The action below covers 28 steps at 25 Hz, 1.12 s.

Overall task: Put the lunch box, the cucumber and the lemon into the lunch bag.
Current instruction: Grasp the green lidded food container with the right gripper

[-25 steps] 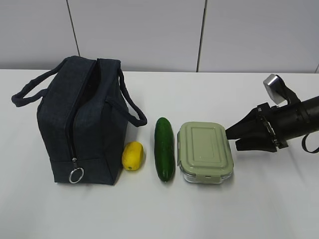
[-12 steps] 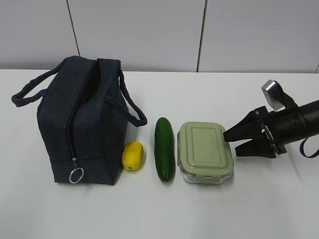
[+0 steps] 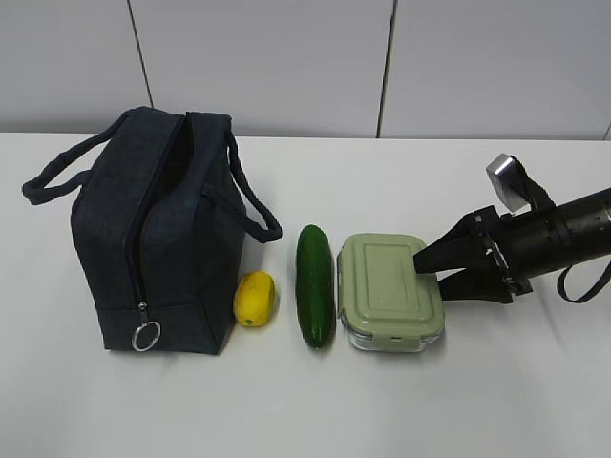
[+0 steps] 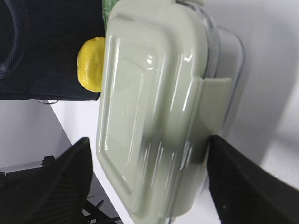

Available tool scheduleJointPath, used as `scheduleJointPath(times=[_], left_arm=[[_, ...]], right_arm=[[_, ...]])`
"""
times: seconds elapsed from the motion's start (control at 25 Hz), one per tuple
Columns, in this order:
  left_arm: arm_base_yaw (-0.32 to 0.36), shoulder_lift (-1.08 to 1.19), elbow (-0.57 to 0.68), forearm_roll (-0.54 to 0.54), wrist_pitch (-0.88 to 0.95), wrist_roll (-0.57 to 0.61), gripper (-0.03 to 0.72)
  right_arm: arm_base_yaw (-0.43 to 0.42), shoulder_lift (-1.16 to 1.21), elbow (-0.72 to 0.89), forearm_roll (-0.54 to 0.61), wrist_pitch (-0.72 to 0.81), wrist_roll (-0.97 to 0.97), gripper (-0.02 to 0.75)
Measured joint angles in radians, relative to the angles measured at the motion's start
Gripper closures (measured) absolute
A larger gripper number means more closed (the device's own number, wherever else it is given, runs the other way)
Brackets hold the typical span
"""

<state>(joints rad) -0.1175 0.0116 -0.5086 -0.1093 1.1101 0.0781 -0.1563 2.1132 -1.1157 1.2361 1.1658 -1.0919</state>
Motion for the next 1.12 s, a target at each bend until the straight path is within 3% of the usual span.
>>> scheduleJointPath(times=[1.12], left_arm=[[0.0,0.0,0.0,0.0,0.0,0.0,0.45]], right_arm=[[0.009,0.07,-0.03,0.06,-0.002,-0.004,0.168]])
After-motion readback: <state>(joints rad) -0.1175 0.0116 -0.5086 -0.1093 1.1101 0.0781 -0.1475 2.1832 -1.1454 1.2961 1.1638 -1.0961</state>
